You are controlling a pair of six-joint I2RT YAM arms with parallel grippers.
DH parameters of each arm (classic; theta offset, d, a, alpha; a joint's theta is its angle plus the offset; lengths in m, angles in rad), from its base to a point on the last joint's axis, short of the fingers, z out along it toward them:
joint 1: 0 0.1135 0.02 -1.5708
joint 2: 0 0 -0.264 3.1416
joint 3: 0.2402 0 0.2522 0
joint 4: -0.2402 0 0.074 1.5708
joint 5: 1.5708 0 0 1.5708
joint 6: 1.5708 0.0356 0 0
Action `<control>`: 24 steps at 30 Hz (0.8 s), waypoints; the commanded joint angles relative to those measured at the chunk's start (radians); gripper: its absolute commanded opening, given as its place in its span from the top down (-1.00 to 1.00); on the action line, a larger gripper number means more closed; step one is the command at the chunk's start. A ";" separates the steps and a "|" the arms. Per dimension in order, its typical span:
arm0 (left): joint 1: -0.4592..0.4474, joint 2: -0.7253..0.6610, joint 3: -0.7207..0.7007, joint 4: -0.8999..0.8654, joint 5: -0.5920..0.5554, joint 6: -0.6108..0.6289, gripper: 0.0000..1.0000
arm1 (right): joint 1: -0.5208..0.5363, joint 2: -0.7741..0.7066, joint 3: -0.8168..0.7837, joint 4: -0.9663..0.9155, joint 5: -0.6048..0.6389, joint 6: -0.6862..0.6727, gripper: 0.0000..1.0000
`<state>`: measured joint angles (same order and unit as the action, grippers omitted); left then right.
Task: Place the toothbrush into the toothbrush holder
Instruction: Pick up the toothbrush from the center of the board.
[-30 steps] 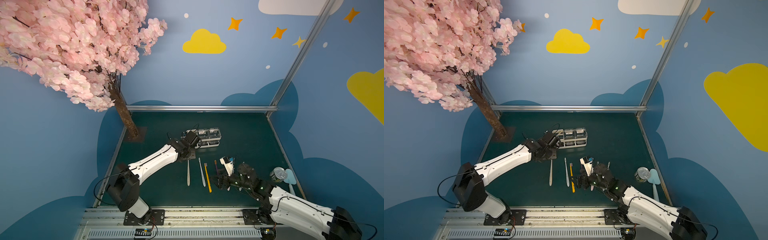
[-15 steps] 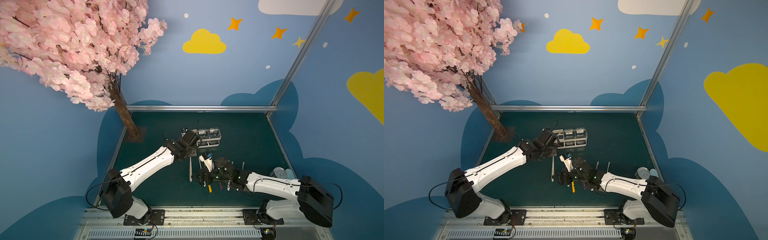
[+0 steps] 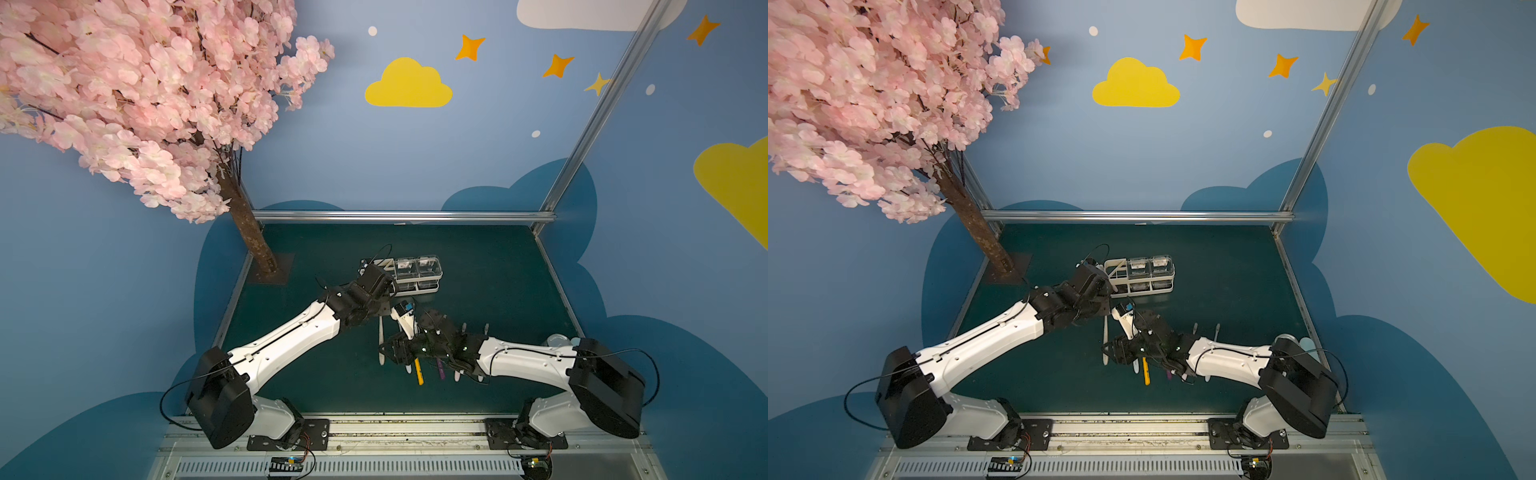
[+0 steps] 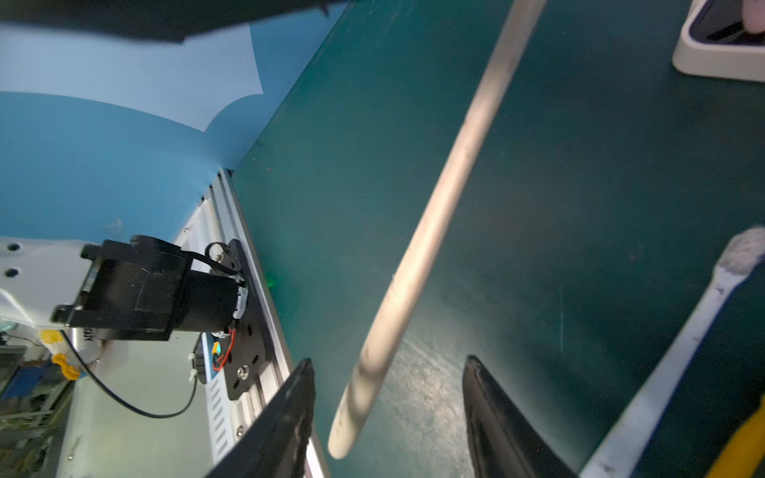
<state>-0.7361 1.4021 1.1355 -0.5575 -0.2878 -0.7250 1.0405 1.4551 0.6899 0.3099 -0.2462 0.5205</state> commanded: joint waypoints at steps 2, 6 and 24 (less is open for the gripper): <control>-0.002 -0.023 -0.020 0.023 0.008 -0.011 0.95 | 0.006 0.026 0.017 0.055 -0.028 0.016 0.03; -0.001 -0.024 -0.023 0.024 0.006 -0.017 0.95 | 0.006 0.030 0.019 0.064 -0.038 0.021 0.18; 0.001 -0.100 -0.070 0.062 -0.056 -0.031 0.95 | 0.005 0.044 0.011 0.079 -0.047 0.038 0.58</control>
<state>-0.7361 1.3254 1.0798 -0.5175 -0.3187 -0.7498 1.0424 1.4864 0.6899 0.3676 -0.2817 0.5533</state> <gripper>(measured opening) 0.088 0.210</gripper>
